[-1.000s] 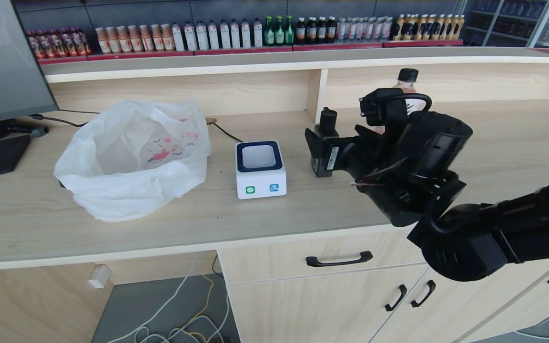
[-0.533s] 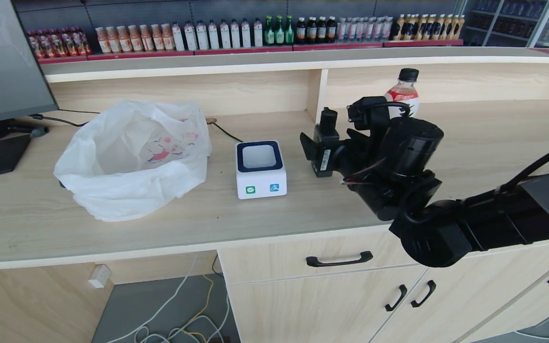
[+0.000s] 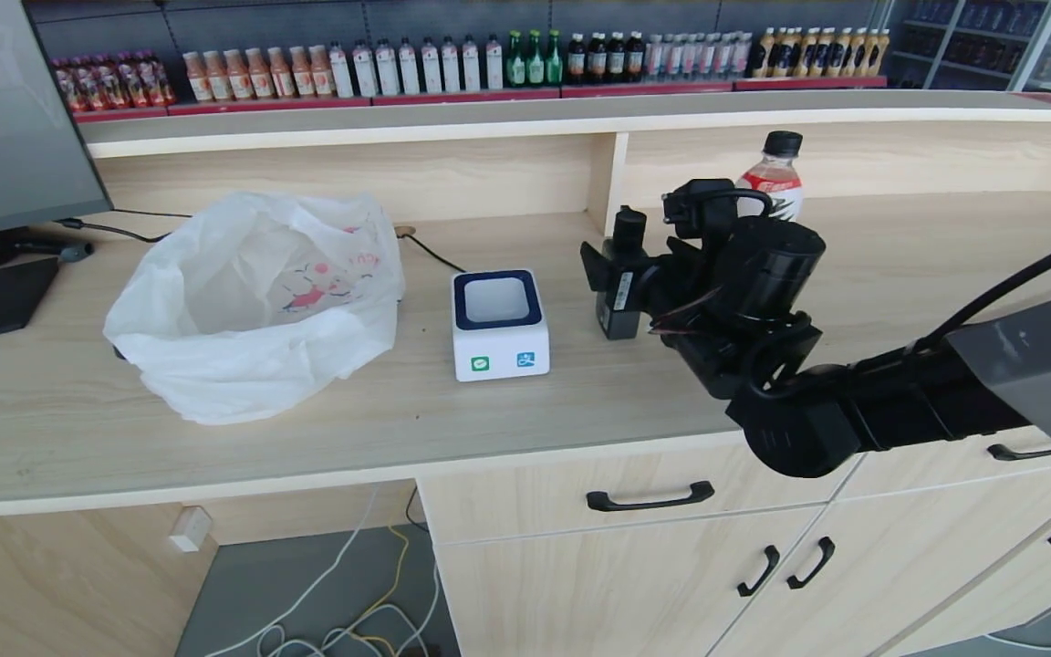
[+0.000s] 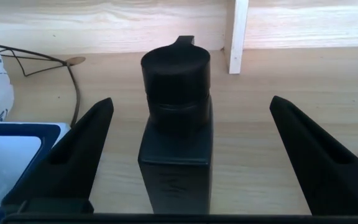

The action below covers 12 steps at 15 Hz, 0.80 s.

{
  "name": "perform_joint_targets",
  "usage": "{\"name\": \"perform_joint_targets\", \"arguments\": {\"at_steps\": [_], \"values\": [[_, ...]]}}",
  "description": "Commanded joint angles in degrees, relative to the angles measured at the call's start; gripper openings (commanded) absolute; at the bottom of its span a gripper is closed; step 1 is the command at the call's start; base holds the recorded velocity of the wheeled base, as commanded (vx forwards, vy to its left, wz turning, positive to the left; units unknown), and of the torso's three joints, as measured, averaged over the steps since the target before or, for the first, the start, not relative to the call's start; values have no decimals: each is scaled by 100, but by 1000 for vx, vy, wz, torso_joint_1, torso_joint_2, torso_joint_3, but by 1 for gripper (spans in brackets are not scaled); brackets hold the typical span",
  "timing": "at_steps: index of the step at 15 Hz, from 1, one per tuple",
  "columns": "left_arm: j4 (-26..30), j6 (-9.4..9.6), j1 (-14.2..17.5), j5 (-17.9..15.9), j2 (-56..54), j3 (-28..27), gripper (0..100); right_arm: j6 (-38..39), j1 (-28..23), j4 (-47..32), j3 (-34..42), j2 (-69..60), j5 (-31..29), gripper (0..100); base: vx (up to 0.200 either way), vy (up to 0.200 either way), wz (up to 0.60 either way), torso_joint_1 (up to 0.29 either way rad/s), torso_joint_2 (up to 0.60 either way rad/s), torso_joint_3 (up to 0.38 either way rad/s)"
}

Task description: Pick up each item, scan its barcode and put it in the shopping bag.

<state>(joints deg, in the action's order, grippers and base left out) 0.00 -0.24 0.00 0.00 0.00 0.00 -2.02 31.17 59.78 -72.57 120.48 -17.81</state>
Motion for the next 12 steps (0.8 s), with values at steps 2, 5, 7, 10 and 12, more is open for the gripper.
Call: {"name": "perform_joint_targets", "arguments": {"at_steps": [2,5,7,10,12], "values": [[0,-2,0,0,0,0,100,0,3,-19,-91,160,50,100,0,0,0,0,0,0],[0,-2,0,0,0,0,100,-9,-67,-19,-99,222,173,100,0,0,0,0,0,0],[0,-2,0,0,0,0,100,0,-76,-10,-99,274,181,100,0,0,0,0,0,0],[0,-2,0,0,0,0,100,0,-85,-10,-337,459,190,100,0,0,0,0,0,0],[0,-2,0,0,0,0,100,0,-102,-19,-433,512,190,100,0,0,0,0,0,0]]}}
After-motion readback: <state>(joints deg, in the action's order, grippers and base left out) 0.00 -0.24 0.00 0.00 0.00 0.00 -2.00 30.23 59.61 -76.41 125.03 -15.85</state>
